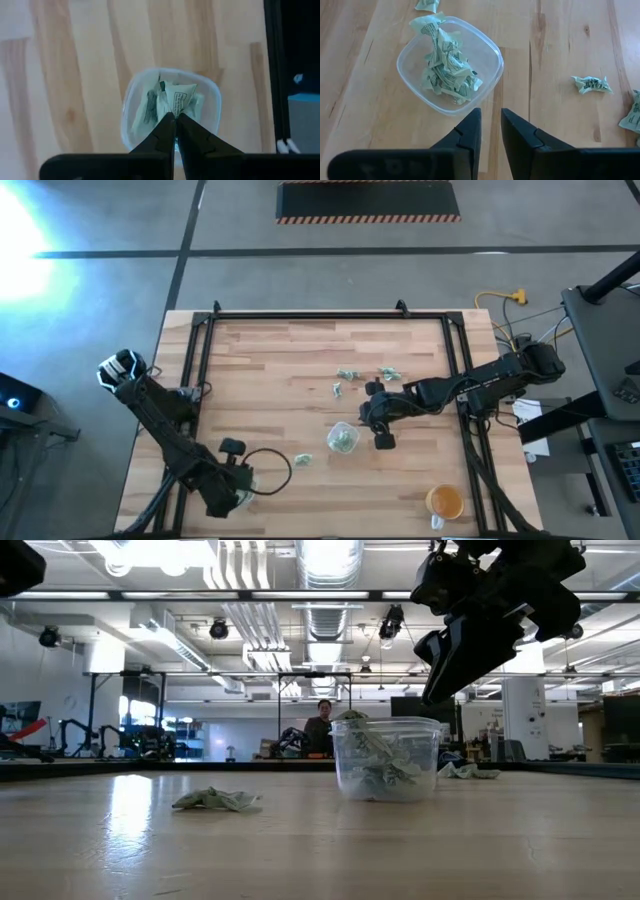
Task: Pick and place items into bin
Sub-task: Put the sugar packet into the bottom transparent bin, then put the light green packet into the top transparent bin
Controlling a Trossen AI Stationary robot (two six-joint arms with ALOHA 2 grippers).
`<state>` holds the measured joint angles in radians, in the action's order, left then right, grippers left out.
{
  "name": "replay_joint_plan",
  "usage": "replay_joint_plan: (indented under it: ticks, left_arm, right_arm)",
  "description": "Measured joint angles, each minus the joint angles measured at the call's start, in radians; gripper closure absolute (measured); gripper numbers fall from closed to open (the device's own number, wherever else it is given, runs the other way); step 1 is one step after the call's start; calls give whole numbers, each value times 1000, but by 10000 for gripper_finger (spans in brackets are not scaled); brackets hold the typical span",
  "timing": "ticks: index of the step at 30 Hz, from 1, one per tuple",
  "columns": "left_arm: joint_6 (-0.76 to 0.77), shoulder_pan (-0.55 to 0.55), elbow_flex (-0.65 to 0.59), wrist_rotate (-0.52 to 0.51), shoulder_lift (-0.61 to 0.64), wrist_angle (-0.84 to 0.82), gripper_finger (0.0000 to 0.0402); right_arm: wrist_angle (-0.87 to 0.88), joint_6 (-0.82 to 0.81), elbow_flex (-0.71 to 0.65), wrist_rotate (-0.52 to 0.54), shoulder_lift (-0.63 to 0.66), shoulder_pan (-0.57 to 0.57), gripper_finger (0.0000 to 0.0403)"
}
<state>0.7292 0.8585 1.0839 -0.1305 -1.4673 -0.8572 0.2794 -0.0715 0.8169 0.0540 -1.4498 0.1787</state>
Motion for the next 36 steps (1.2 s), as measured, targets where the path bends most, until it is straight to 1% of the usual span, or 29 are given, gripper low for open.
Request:
replay_joint_plan:
  ticks: [3, 11, 14, 22, 25, 29, 30, 32, 36]
  left_arm:
    - [1, -1, -18, 10, 0, 47, 401]
    - [77, 0, -50, 21, 0, 27, 399]
    - [79, 0, -65, 21, 0, 27, 381]
    - [77, 0, -64, 21, 0, 26, 310]
    - [77, -4, -43, 21, 3, -14, 299]
    - [61, -21, -6, 16, 23, -94, 297]
    - [45, -25, -1, 6, 31, -112, 297]
    - [-1, -34, 8, -45, 48, -131, 297]
    - [-164, -53, 11, -242, 81, -131, 297]
  right_arm:
    - [0, 0, 0, 0, 0, 0, 341]
    - [-1, 0, -1, 0, 0, 0, 339]
    - [0, 0, -4, 0, 0, 0, 337]
    - [0, -3, -10, 0, 0, 0, 342]
    - [2, 0, -10, 2, 0, 0, 342]
    - [2, 8, -7, 3, 3, 0, 344]
    - [2, 13, -7, 9, 3, 0, 344]
    - [5, 20, -7, 36, 4, 0, 344]
    - [24, 23, -7, 111, 5, 0, 344]
